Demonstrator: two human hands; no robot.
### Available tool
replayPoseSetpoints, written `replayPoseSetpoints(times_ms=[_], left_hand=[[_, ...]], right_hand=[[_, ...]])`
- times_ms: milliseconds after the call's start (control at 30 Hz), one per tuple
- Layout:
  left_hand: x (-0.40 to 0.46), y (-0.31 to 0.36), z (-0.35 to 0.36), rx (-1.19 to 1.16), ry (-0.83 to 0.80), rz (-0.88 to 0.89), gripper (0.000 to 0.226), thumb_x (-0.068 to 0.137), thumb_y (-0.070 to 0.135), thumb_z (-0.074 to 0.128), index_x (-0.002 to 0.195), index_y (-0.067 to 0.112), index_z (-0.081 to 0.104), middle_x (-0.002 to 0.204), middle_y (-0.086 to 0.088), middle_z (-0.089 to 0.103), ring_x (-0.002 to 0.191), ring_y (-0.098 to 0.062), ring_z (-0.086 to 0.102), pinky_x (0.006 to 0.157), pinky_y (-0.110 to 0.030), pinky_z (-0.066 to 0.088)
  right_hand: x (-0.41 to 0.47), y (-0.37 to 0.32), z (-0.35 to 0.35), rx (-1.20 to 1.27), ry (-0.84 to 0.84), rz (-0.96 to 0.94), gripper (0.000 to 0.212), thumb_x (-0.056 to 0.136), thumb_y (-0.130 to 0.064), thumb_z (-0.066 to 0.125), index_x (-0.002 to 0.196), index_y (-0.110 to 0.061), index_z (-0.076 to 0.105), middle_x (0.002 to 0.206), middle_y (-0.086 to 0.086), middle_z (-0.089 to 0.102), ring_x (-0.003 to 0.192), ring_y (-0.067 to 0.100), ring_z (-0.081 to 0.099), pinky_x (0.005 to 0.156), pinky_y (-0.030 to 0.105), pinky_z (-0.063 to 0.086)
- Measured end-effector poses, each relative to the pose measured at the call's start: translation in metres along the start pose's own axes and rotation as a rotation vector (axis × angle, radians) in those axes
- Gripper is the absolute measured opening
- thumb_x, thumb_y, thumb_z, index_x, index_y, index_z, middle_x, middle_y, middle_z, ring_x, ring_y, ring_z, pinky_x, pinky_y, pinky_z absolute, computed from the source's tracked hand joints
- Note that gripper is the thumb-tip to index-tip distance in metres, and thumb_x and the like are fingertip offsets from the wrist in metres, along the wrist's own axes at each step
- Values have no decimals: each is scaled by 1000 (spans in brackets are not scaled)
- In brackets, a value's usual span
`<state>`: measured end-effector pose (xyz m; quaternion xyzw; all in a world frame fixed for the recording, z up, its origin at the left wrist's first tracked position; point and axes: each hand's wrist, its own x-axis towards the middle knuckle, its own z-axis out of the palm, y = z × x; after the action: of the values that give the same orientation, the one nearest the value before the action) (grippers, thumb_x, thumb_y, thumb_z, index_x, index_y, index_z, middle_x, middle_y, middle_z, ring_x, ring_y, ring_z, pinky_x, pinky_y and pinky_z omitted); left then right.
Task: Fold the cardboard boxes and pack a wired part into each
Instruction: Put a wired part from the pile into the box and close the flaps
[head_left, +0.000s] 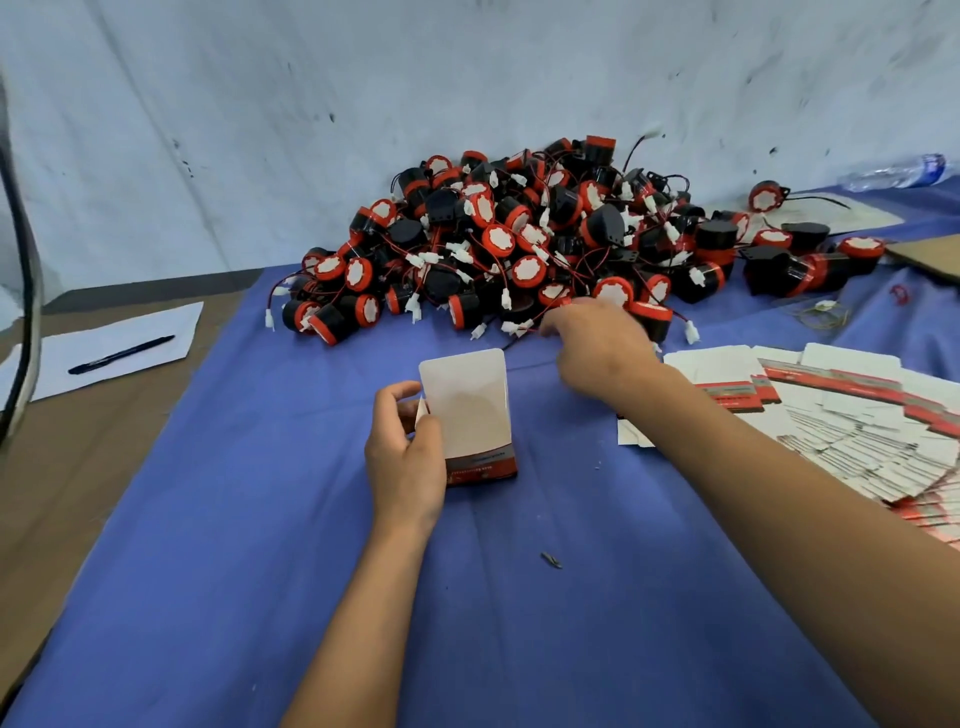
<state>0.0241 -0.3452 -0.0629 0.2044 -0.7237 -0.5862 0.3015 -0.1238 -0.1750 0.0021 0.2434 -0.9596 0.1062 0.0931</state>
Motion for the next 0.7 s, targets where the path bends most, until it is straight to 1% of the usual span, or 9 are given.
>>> replayPoseSetpoints(times_ms=[100,167,233,367,433,500,600,633,700], left_hand=[[0,2,0,-5,7,-7,29,79,35,49,106,32,60,95,10,69,79,-4,62,68,-31,46],[0,4,0,-9,5,-6,29,78,34,48,105,33,60,95,10,69,78,-3,61,67,-31,46],[0,5,0,-13,-6,-7,28,78,34,47,103,34,59,96,10,70,80,-3,62,66,-30,46],[0,3,-1,-5,52,16,27,79,28,38,98,27,58,89,14,67,74,4,58,56,-17,41],[-1,2,-2,-17,102,27,21,78,25,34,88,25,53,77,19,63,67,1,53,50,-14,36],[-1,5,-3,-20,131,5,18,77,24,32,83,25,49,74,22,60,67,-2,50,49,-14,35],[-6,12,-2,27,122,68,37,82,30,39,112,23,58,108,15,65,105,-15,59,82,-21,46],[-8,16,-4,102,155,186,47,85,34,43,127,15,57,124,4,62,119,-20,54,99,-29,44],[-10,24,-8,283,255,498,57,93,43,46,134,3,53,133,-9,55,125,-25,48,109,-38,35]], right_hand=[[-7,12,2,-161,-88,78,37,92,-27,64,129,-25,62,129,10,53,129,36,38,98,47,42],[-12,14,5,-99,-288,21,46,95,-34,66,139,-25,57,137,8,56,131,33,46,105,44,43],[-18,8,12,73,-256,-11,37,97,-31,62,132,-20,62,124,9,62,116,29,57,97,41,49],[-34,-22,18,1042,-117,374,27,103,-36,55,96,-11,61,84,9,64,79,25,61,69,36,54],[-44,-37,15,1762,-184,636,32,103,-42,56,107,-12,63,90,12,64,84,27,63,72,42,58],[-56,-44,11,2244,-226,634,33,100,-45,60,105,-12,64,86,10,66,77,26,66,73,40,56],[-69,-56,1,2365,-86,478,14,86,-26,71,91,-12,71,83,5,66,64,19,69,69,32,50],[-71,-61,-2,2368,-18,460,12,87,-19,70,95,-11,73,82,4,65,63,16,68,65,30,52],[-72,-73,-7,2417,80,444,17,101,-15,58,113,-11,69,85,2,65,71,12,65,66,27,54]])
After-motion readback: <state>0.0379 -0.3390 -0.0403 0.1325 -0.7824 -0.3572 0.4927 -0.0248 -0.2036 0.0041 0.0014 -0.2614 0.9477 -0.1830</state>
